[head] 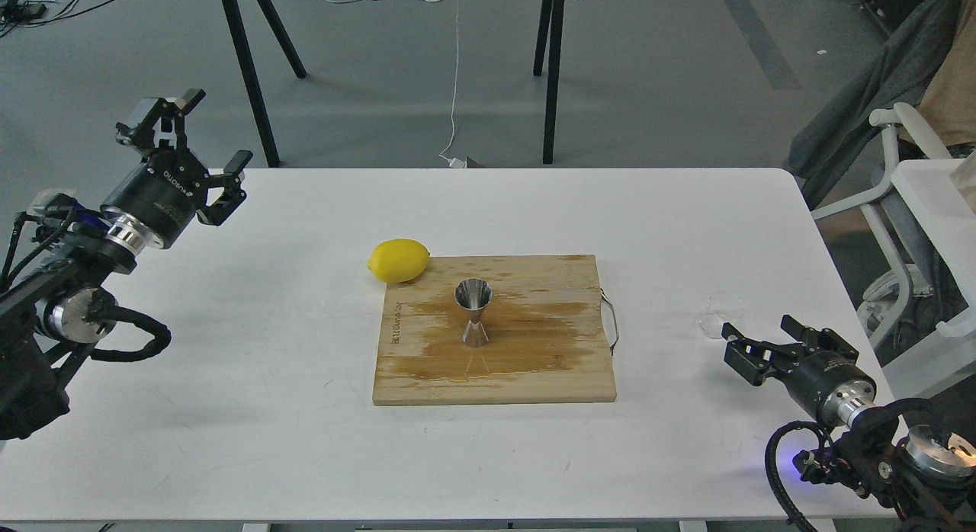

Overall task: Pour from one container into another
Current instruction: 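Lower the right gripper toward the small clear glass cup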

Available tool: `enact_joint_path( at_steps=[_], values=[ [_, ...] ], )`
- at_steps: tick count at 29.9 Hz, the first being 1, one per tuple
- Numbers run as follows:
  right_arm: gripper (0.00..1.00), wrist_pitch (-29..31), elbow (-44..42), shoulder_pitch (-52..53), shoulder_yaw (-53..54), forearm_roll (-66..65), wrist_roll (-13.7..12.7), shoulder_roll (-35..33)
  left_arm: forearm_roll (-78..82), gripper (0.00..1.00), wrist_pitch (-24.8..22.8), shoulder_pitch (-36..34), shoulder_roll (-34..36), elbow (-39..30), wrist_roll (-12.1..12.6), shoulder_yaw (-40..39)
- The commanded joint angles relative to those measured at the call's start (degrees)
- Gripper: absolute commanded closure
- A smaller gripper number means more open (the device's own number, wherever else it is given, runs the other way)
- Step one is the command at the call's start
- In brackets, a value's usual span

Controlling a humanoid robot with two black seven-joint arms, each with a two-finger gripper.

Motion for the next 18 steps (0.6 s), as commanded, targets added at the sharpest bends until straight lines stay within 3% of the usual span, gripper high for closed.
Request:
enact_joint_path(
  at_steps=[1,18],
  values=[
    [0.04,-3.46,-0.06,1.44,-0.14,-1.47,0.23,-0.01,0.0,0.0,0.0,0.07,0.0,0.0,0.0,0.0],
    [0.05,-12.6,-0.15,5.49,-2.86,-1.91,2.78,0.08,0.0,0.0,0.0,0.51,0.0,0.08,0.0,0.0]
  ],
)
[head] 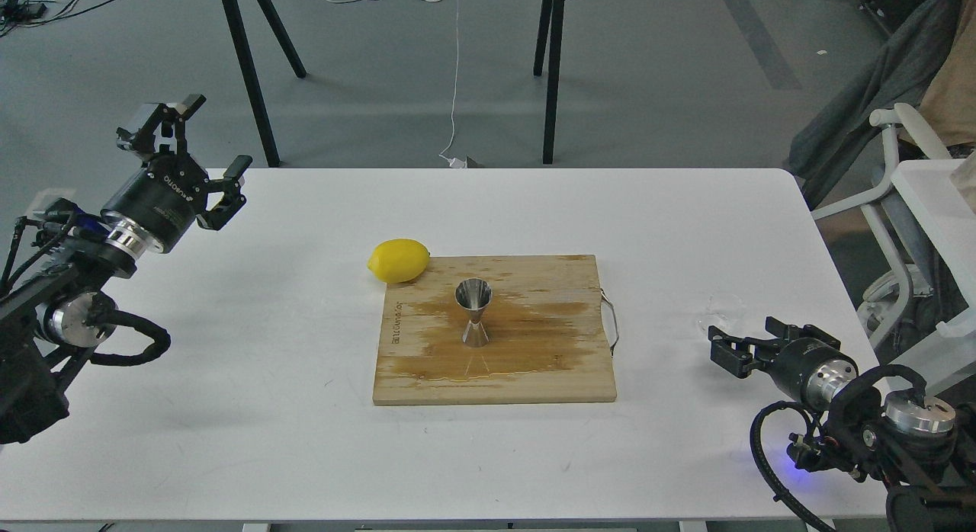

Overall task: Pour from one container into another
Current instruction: 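Lower the right gripper toward the small clear glass cup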

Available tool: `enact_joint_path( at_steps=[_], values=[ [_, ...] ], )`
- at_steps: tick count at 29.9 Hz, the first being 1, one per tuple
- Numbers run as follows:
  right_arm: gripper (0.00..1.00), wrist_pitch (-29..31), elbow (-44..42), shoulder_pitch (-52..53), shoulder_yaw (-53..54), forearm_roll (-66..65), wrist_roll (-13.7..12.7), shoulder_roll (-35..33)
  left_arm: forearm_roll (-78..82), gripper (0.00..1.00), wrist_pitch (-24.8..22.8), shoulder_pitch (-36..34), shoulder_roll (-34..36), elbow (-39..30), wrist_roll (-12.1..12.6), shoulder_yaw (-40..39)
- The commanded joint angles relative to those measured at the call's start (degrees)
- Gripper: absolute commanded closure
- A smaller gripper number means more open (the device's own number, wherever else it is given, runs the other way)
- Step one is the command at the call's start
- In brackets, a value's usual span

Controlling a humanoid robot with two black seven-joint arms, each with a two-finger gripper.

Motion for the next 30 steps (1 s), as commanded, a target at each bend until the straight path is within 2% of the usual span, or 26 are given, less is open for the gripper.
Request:
enact_joint_path(
  at_steps=[1,8,27,30],
  values=[
    [0.06,-0.65,-0.08,0.43,-0.27,0.0,0.26,0.02,0.0,0.0,0.0,0.09,0.09,0.0,0.0,-0.07],
    [0.11,-0.57,-0.61,2.18,-0.36,-0.52,0.34,-0.07,0.0,0.0,0.0,0.71,0.09,0.0,0.0,-0.07],
    [0.11,-1.18,-5.53,5.7,-2.03,-3.51,0.26,3.0,0.0,0.0,0.0,0.71,0.09,0.79,0.0,-0.16],
    [0.14,-1.09,-6.06,6.32,-2.12,-3.51,0.34,3.18,0.0,0.0,0.0,0.71,0.09,0.96,0.0,-0.16]
  ],
)
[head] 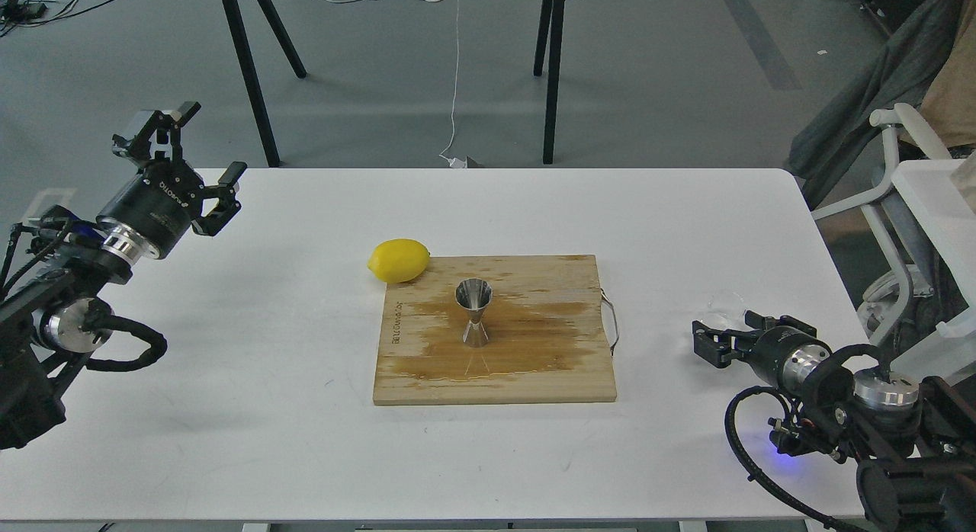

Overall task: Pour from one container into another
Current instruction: 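Lower the right gripper toward the small clear glass cup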

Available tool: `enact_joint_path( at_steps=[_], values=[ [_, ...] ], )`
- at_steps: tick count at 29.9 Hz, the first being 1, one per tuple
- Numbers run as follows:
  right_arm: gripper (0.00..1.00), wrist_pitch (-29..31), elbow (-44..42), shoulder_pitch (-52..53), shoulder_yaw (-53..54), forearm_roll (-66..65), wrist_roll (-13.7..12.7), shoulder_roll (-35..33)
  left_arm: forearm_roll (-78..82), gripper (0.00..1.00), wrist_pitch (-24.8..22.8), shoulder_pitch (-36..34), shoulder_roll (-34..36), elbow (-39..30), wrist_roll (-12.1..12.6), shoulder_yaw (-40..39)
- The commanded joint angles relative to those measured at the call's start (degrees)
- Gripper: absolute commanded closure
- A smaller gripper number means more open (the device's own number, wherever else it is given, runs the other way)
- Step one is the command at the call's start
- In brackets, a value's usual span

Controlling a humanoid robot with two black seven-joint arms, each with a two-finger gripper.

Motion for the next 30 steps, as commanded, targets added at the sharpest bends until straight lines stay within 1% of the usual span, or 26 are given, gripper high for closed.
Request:
enact_joint_path(
  at_steps=[1,8,13,17,23,26,30],
  values=[
    [0.15,0.25,-0.74,0.62,-0.05,-0.01,0.09,0.22,0.0,0.0,0.0,0.0,0.0,0.14,0.0,0.0],
    [0.18,0.51,-1.18,1.06,0.12,-0.09,0.09,0.22,0.0,0.0,0.0,0.09,-0.09,1.55,0.0,0.09],
    [0.23,0.77,-1.62,1.32,0.12,-0.01,0.18,0.22,0.0,0.0,0.0,0.35,-0.09,1.63,0.0,0.0],
    [0.34,0.86,-1.97,1.32,0.12,-0.09,0.27,0.22,0.0,0.0,0.0,0.35,-0.09,1.55,0.0,0.01],
    [0.39,0.86,-1.97,1.32,0.12,-0.09,0.53,0.22,0.0,0.0,0.0,0.44,-0.09,1.63,0.0,0.09],
    [0.48,0.95,-1.97,1.32,0.04,-0.09,0.53,0.22,0.0,0.0,0.0,0.44,-0.09,1.72,0.0,0.09],
    [0.55,1.39,-1.97,1.32,-0.23,-0.18,0.53,0.22,0.0,0.0,0.0,0.88,-0.09,1.72,0.0,0.09]
  ],
)
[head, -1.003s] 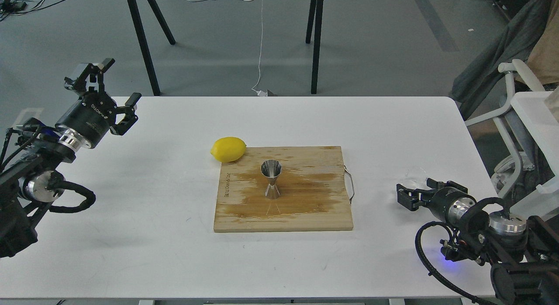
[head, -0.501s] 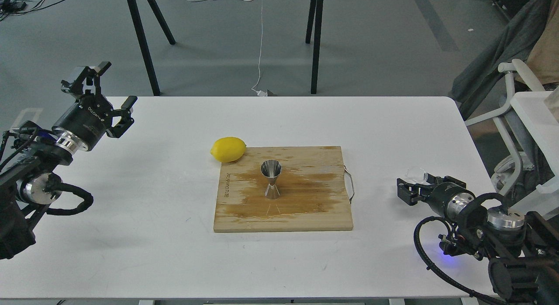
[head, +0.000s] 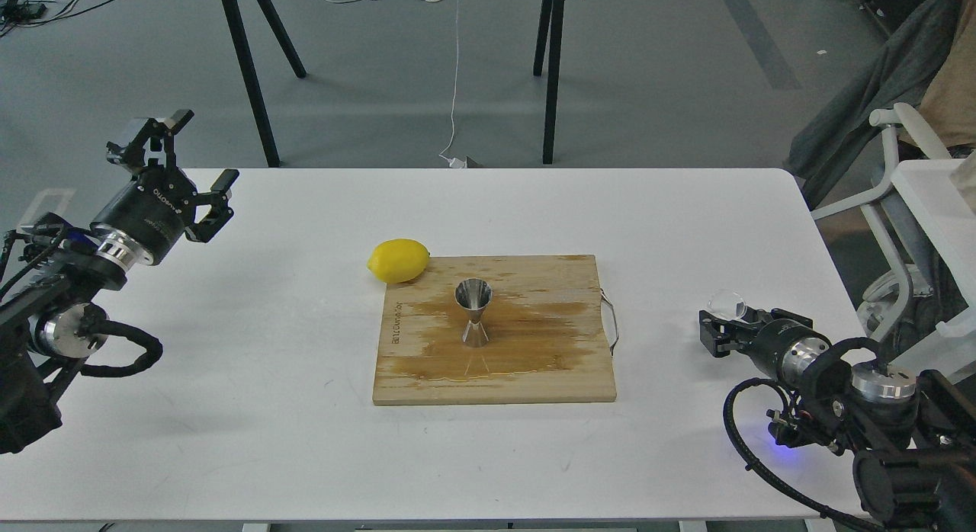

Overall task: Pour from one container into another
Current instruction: 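Lower the right gripper toward the small clear glass cup, then grasp the clear glass cup with the right gripper and lift it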

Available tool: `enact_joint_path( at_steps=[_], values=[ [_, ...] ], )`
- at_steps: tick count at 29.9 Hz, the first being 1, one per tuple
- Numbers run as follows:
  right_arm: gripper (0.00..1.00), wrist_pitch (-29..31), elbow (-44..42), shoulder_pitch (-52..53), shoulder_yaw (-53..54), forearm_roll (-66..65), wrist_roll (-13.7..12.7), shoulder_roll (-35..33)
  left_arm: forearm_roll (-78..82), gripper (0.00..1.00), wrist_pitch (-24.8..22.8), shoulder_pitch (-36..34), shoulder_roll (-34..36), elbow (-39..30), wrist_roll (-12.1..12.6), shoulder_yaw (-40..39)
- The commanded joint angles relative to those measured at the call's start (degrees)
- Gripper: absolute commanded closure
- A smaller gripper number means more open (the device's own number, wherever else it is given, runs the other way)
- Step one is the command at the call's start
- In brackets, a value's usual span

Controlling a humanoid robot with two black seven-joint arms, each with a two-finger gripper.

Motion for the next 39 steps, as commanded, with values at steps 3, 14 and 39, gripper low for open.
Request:
enact_joint_path(
  at_steps=[3,14,39],
  values=[
    [0.61,0.9,0.09,-0.09,-0.34,-0.06,-0.01,0.0,0.0,0.0,0.0,0.29,0.0,0.01,0.0,0.01],
    [0.68,2.92,0.79,-0.26,-0.43,-2.26,-0.01,0.35,0.0,0.0,0.0,0.29,0.0,0.45,0.0,0.01],
    [0.69,3.62,19.69,15.36,-16.76,-25.54,1.92,0.88,0.44,0.0,0.0,0.38,-1.23,0.89,0.0,0.27]
  ],
)
